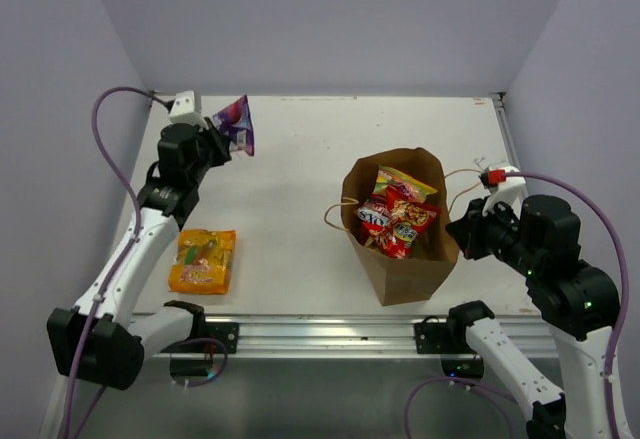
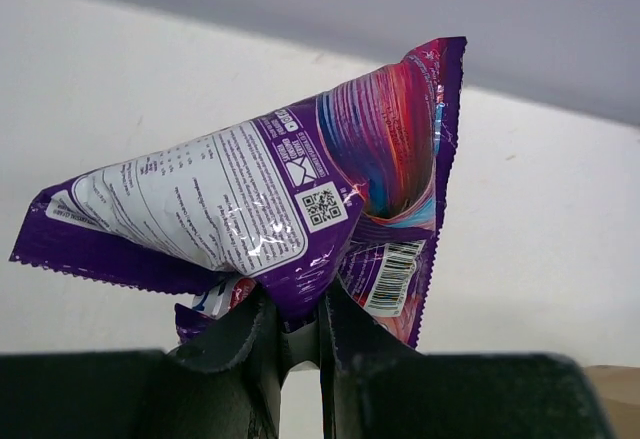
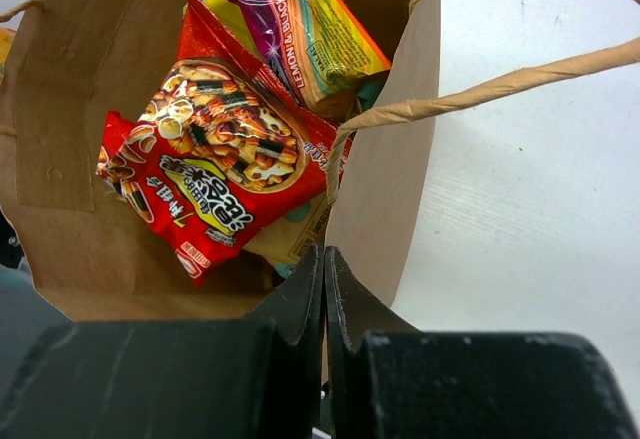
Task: Place the snacks into the paper bag
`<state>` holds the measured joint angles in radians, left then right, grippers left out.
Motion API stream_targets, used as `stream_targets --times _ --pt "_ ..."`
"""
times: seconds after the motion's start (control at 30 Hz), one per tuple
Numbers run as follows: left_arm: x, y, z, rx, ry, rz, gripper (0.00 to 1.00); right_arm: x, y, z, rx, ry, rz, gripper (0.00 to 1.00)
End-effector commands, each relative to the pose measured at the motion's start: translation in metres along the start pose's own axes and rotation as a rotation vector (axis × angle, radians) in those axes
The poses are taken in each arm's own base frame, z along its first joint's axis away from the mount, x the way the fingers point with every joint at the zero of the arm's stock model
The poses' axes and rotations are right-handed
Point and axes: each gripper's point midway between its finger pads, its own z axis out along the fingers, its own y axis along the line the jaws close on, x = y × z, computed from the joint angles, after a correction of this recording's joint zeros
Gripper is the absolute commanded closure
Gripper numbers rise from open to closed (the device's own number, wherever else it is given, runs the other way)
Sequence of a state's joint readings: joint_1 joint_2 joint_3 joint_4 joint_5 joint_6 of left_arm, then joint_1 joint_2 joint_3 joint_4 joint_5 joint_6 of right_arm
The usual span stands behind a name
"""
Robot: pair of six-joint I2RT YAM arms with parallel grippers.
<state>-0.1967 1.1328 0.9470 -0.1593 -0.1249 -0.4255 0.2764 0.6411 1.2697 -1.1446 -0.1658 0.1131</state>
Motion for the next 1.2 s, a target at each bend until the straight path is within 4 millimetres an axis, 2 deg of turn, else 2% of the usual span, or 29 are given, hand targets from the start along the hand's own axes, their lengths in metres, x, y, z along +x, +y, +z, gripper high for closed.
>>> stream_targets --times 0.0,0.07,0.1,0.2,0.37,0.4,0.47,0.5,0.57,0.6,0.67,0.73,0.77,0.83,0.87,1.0,1.13,1.17 --pt "-0.091 -0.082 -0.066 0.346 -0.163 0.075 1.00 -0.011 0.000 -0.002 0.004 -0.031 -0.022 1.00" --pt "-0.099 -0.113 -0.088 0.494 -0.157 0.138 1.00 -0.011 0.000 0.000 0.005 -0.026 -0.021 1.00" --pt "-0.108 -0.134 -0.108 0.613 -0.167 0.159 1.00 -0.011 0.000 0.000 0.005 -0.026 -0.023 1.00" --pt "-0.117 -0.166 -0.141 0.799 -0.177 0.150 1.00 -0.012 -0.001 0.000 0.006 -0.025 -0.021 1.00" --pt "-0.119 -0.206 -0.171 1.011 -0.134 0.128 1.00 -0.012 -0.001 0.001 0.007 -0.017 -0.020 1.00" --pt "-0.111 -0.220 -0.175 1.050 -0.110 0.132 1.00 -0.012 -0.001 0.002 0.007 -0.016 -0.020 1.00" --pt "-0.110 -0.237 -0.184 1.085 -0.109 0.149 1.00 -0.012 -0.001 0.002 0.009 -0.012 -0.020 1.00" --pt "-0.095 -0.253 -0.187 1.108 -0.068 0.154 1.00 -0.012 -0.002 0.003 0.011 -0.009 -0.021 1.00" --pt "-0.083 -0.273 -0.186 1.119 -0.045 0.178 1.00 -0.012 -0.002 0.003 0.013 -0.009 -0.020 1.00" --pt "-0.066 -0.290 -0.200 1.170 -0.009 0.195 1.00 -0.012 -0.002 0.003 0.016 -0.009 -0.020 1.00" --pt "-0.042 -0.314 -0.210 1.209 0.035 0.230 1.00 -0.012 -0.003 0.003 0.016 -0.008 -0.020 1.00" --pt "-0.028 -0.327 -0.217 1.241 0.058 0.246 1.00 -0.012 -0.003 0.003 0.018 -0.006 -0.019 1.00" --pt "-0.014 -0.336 -0.221 1.268 0.090 0.255 1.00 -0.012 -0.003 0.003 0.017 -0.008 -0.019 1.00" --pt "0.000 -0.341 -0.218 1.261 0.121 0.269 1.00 -0.012 -0.003 0.003 0.017 -0.009 -0.020 1.00" --pt "0.013 -0.343 -0.214 1.235 0.153 0.282 1.00 -0.012 -0.003 0.003 0.017 -0.009 -0.020 1.00" --pt "0.043 -0.336 -0.197 1.175 0.227 0.301 1.00 -0.011 -0.003 0.002 0.015 -0.015 -0.022 1.00" --pt "0.085 -0.332 -0.177 1.141 0.334 0.355 1.00 -0.012 -0.002 0.002 0.012 -0.015 -0.021 1.00" --pt "0.102 -0.333 -0.170 1.137 0.377 0.372 1.00 -0.012 -0.002 0.001 0.012 -0.016 -0.021 1.00"
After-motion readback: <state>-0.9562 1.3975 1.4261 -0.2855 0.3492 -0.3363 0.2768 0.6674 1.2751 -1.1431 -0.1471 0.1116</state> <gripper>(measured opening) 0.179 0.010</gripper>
